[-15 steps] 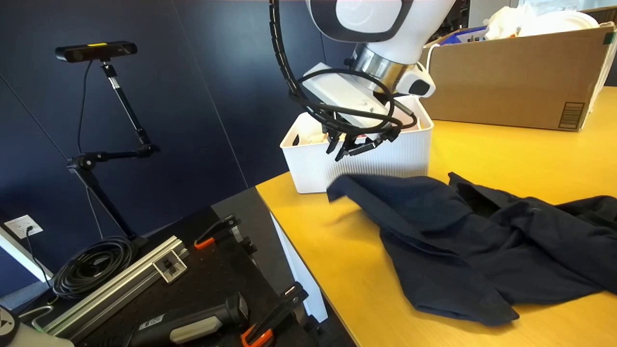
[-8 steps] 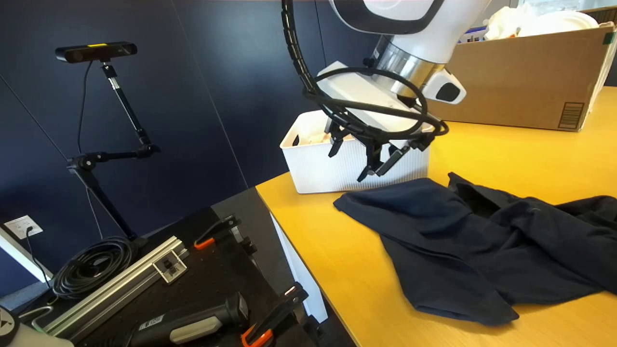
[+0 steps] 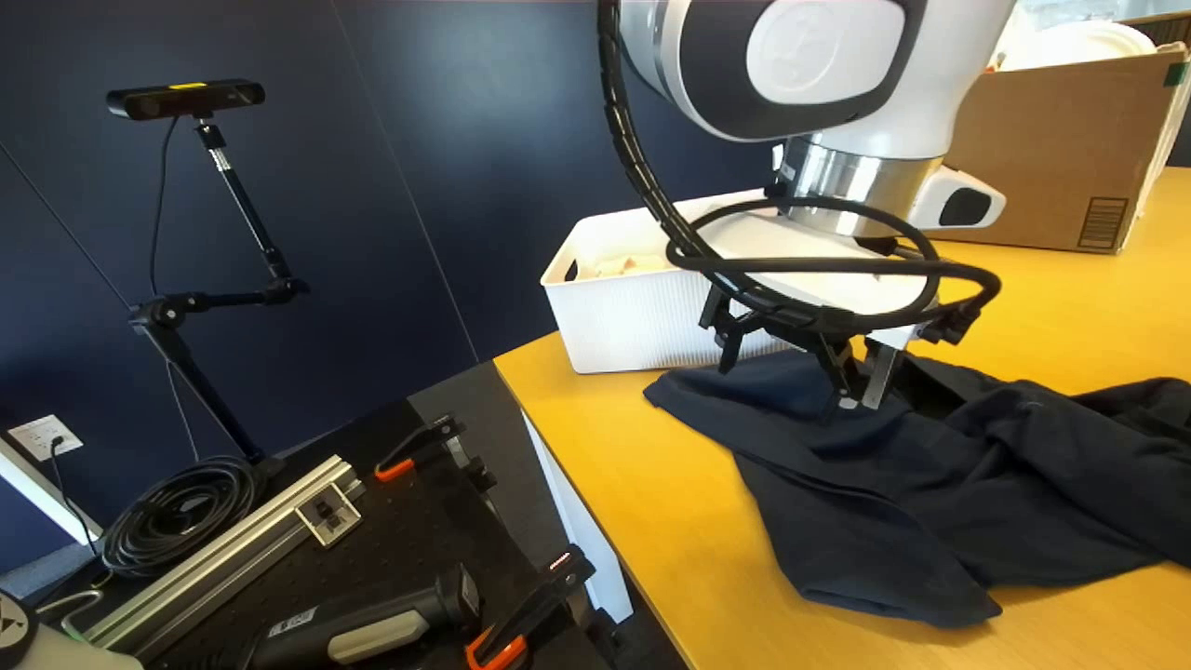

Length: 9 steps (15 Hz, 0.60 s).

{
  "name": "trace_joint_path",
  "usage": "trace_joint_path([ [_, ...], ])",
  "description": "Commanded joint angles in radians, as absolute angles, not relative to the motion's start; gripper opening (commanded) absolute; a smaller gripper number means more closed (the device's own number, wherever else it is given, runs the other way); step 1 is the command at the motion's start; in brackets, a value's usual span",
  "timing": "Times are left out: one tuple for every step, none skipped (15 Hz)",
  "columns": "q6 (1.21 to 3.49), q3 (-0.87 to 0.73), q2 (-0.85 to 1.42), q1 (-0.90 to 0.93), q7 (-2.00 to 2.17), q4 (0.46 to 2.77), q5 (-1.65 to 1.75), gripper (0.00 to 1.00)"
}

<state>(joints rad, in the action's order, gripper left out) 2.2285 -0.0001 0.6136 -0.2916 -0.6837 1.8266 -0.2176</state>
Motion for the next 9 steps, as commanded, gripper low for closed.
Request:
trace_joint_path([
  [2.271, -0.018, 0.698, -0.23, -0.651, 1.733, -0.083, 1.0],
  [2.258, -0.026, 0.701, -0.217, -0.644, 1.72, -0.036, 1.0],
  [2.251, -0.028, 0.693, -0.216, -0.649, 1.721, 0.0, 1.0],
  [2.244, -0.036, 0.679, -0.213, -0.646, 1.729, 0.038, 1.0],
  [2.238, -0.041, 0.655, -0.221, -0.663, 1.75, 0.066, 1.0],
  [2.253, -0.045, 0.638, -0.226, -0.669, 1.77, 0.089, 1.0],
  [2.268, -0.045, 0.626, -0.234, -0.685, 1.793, 0.11, 1.0],
  [2.282, -0.052, 0.621, -0.233, -0.691, 1.807, 0.135, 1.0],
  [2.31, -0.057, 0.627, -0.231, -0.703, 1.821, 0.163, 1.0],
])
